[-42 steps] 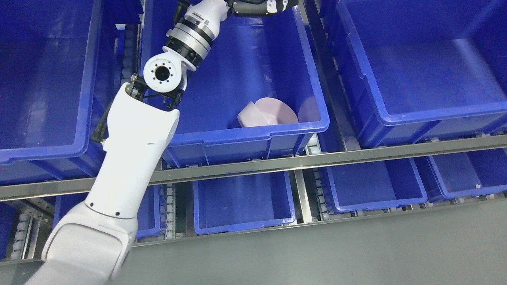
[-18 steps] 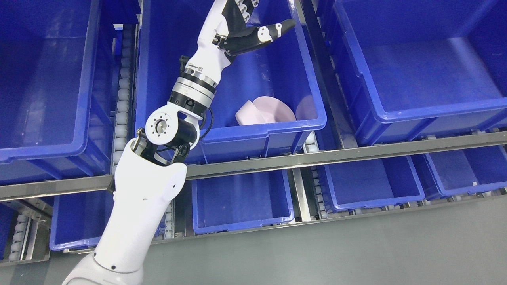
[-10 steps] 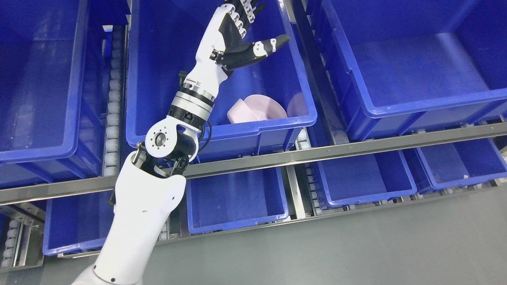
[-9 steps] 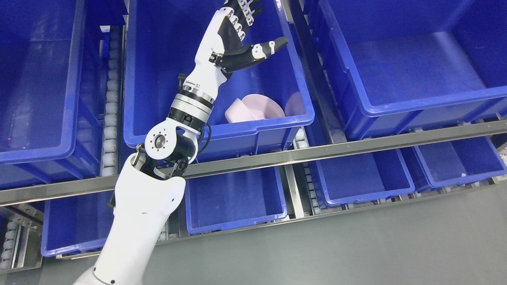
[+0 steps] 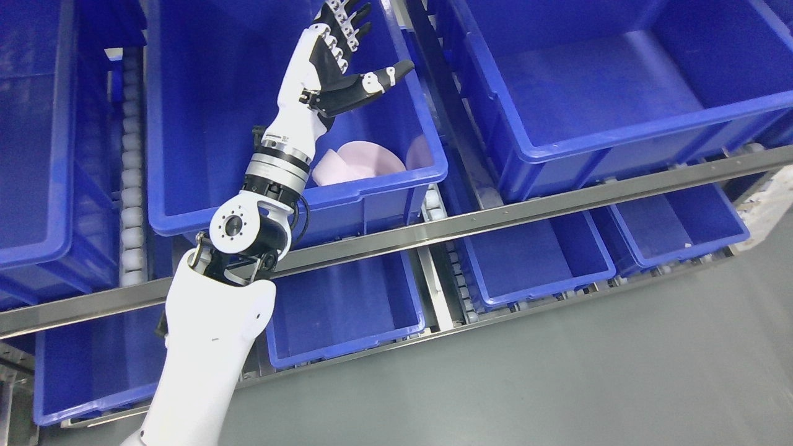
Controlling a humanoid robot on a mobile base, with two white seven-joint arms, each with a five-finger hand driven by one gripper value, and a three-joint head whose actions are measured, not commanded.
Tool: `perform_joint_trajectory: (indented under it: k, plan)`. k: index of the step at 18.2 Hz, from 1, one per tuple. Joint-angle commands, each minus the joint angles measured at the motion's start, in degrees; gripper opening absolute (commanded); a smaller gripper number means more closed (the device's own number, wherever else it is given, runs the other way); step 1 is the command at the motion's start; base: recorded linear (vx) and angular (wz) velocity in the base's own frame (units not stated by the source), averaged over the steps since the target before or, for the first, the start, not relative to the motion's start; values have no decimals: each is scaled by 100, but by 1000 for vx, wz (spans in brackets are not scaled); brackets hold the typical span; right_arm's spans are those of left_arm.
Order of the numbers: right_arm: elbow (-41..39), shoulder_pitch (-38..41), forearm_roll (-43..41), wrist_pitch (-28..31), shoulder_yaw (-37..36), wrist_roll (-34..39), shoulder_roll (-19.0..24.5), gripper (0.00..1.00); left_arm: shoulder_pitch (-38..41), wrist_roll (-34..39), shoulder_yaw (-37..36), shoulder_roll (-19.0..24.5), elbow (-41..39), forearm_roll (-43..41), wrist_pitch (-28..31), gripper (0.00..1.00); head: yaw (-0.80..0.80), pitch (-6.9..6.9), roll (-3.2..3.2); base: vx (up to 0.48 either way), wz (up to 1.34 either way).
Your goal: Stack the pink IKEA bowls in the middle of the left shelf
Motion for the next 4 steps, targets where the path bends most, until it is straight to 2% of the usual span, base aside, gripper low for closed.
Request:
perform_joint_trajectory:
  k: [1,4]
  plan:
    - [-193,167,0,4,-62,1,-100,100,70,-21,439,98,-32,-62,8,100,0,0,0,-24,-180]
    - [-193,167,0,-5,-62,1,-100,100,78,-30,439,98,-32,-62,-10,100,0,0,0,-29,-197]
